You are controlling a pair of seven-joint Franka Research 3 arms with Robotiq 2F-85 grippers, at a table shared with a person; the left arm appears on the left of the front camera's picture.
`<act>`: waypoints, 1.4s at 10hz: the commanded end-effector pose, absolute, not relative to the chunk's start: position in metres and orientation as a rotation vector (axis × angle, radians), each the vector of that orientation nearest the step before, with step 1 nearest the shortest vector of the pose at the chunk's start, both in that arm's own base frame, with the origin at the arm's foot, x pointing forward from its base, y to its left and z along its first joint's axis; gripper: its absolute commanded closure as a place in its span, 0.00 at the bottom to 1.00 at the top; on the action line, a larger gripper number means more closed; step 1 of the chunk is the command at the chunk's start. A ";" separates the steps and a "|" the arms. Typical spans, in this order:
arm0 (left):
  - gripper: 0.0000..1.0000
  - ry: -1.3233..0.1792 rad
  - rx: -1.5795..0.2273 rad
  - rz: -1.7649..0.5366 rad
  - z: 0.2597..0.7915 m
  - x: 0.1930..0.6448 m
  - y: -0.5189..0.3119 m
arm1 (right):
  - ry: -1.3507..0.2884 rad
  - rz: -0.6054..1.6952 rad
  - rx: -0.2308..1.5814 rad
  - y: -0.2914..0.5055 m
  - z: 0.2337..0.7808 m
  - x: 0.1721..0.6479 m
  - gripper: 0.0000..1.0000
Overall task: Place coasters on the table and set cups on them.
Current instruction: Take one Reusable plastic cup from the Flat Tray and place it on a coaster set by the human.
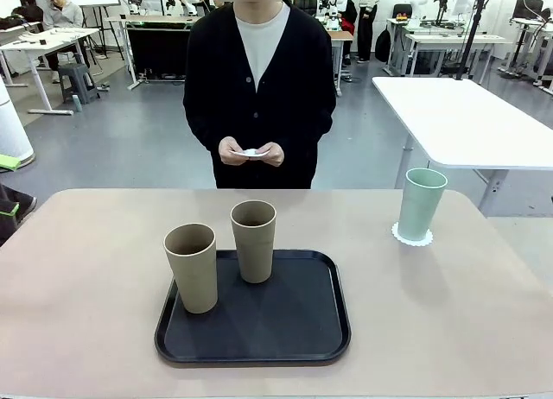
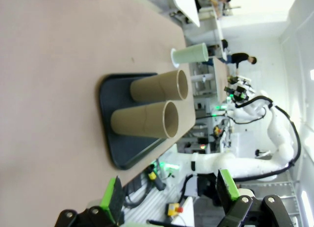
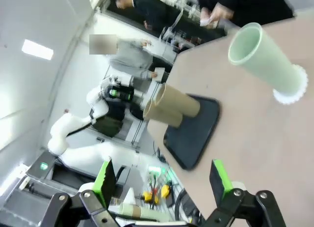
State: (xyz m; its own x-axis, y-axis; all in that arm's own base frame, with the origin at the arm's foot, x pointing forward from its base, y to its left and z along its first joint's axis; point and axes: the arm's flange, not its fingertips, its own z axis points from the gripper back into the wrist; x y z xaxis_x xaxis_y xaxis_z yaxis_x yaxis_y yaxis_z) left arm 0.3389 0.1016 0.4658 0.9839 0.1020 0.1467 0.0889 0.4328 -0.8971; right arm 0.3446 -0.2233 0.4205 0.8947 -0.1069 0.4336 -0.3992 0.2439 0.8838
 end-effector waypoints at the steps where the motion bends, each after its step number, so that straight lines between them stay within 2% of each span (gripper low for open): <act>1: 0.00 -0.197 -1.135 0.003 0.467 0.338 0.102 | -0.378 0.304 1.264 -0.250 0.437 0.355 0.00; 9: 0.00 -0.197 -1.135 0.003 0.467 0.338 0.102 | -0.299 0.382 1.259 -0.266 0.435 0.359 0.00; 10: 0.00 -0.197 -1.135 0.003 0.467 0.338 0.102 | -0.338 0.289 1.266 -0.267 0.432 0.361 0.00; 14: 0.00 -0.197 -1.135 0.003 0.467 0.338 0.102 | -0.338 0.289 1.266 -0.267 0.432 0.361 0.00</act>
